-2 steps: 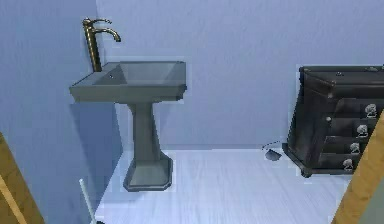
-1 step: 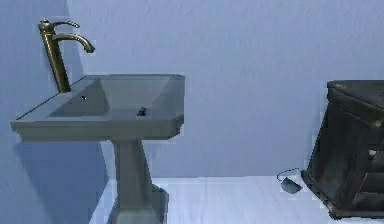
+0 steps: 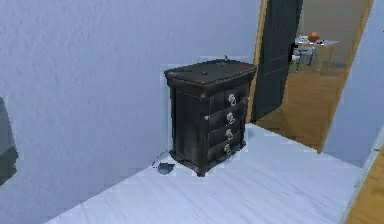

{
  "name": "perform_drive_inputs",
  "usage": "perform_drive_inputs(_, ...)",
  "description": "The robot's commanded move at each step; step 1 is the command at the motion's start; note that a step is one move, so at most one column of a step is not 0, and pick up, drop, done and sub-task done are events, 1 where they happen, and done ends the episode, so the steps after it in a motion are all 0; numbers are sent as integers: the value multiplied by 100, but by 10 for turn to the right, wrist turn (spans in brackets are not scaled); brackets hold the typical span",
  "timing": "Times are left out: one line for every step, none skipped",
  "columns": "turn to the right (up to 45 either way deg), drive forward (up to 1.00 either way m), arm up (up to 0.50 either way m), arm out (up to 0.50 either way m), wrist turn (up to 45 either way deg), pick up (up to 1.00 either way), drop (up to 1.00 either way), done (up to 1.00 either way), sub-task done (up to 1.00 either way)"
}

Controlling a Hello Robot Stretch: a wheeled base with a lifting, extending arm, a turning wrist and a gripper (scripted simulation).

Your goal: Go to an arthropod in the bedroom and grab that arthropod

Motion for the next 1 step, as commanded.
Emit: perform_drive_inputs(0,40,0,0,0,0,0,0,0)
